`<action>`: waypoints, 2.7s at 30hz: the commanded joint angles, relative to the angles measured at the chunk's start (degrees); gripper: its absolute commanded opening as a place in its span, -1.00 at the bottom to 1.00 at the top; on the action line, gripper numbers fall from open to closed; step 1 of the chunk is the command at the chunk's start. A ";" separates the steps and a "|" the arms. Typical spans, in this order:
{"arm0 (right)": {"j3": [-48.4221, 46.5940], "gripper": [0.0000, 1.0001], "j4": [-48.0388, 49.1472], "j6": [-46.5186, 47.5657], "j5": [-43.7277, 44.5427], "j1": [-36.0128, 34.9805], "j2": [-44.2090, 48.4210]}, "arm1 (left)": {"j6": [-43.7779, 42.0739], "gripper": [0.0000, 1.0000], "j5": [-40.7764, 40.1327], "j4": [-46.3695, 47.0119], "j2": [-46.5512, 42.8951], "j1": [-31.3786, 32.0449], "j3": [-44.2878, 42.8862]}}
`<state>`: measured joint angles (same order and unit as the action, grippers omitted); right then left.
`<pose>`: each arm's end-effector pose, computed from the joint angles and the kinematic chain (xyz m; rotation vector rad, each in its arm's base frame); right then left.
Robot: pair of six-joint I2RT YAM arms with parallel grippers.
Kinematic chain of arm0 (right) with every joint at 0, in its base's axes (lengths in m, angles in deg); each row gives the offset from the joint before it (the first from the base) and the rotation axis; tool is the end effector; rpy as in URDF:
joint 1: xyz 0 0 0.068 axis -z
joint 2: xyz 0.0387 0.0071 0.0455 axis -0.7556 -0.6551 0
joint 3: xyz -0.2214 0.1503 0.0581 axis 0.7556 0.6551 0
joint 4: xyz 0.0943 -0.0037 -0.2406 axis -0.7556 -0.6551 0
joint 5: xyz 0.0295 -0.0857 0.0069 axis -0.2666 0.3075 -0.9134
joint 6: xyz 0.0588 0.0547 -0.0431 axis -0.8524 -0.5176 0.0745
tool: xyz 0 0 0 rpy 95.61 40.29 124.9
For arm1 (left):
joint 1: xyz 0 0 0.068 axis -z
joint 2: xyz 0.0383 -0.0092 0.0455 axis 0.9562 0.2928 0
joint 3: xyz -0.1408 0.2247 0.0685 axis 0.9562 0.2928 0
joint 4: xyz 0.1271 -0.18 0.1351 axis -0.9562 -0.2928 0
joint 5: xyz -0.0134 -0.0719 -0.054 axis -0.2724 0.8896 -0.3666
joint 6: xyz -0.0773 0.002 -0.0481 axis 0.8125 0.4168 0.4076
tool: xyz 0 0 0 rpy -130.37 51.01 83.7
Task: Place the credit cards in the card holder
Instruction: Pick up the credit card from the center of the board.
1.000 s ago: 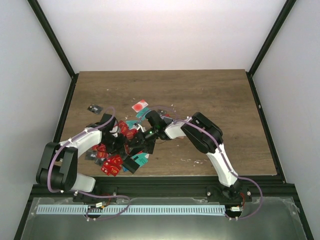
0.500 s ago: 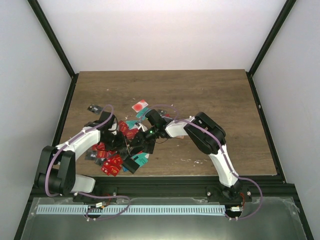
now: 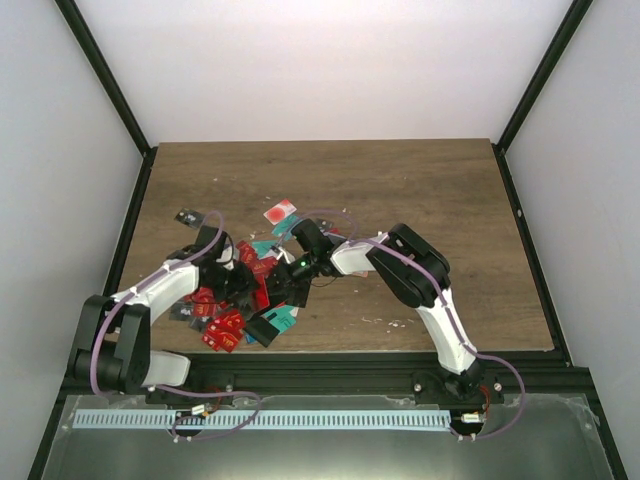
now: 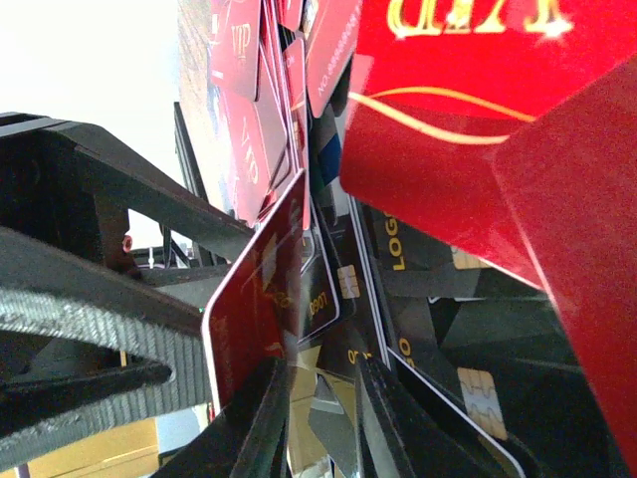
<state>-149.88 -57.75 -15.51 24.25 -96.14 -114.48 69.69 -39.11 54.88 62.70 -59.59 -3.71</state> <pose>0.2610 0.3790 0.0788 0.6413 -2.4557 -1.6241 0.2171 -0.0869 0.1214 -0.4550 2.9106 -0.7778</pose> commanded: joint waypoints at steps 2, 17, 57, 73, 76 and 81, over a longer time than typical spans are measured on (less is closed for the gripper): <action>-1.43 -0.55 0.56 -0.88 -0.58 -0.41 -2.70 | 0.92 -0.08 2.56 4.02 -0.81 -0.03 1.03; -2.53 -0.57 5.27 -5.27 -3.40 -0.41 -4.03 | -0.99 0.34 6.72 9.02 -1.46 -0.04 3.97; -2.80 -0.55 -0.49 -3.15 -0.99 3.25 7.30 | -8.52 -0.92 1.19 -7.32 -8.95 -0.03 -11.43; 12.69 0.06 8.15 -6.69 -16.78 13.44 32.27 | -0.83 -0.92 29.26 13.66 -2.13 0.36 -24.37; 12.71 0.06 11.57 -9.48 -16.99 13.58 33.41 | 0.80 -0.92 31.00 16.64 -1.59 0.79 -25.33; 11.57 0.04 16.77 -13.86 -16.07 13.84 32.87 | 2.75 -0.92 32.75 19.55 -1.29 1.61 -25.64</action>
<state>-136.98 -47.54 -24.49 9.27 -82.81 -82.03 70.12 -10.26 69.35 60.95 -58.69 -27.84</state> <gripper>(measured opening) 0.525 0.041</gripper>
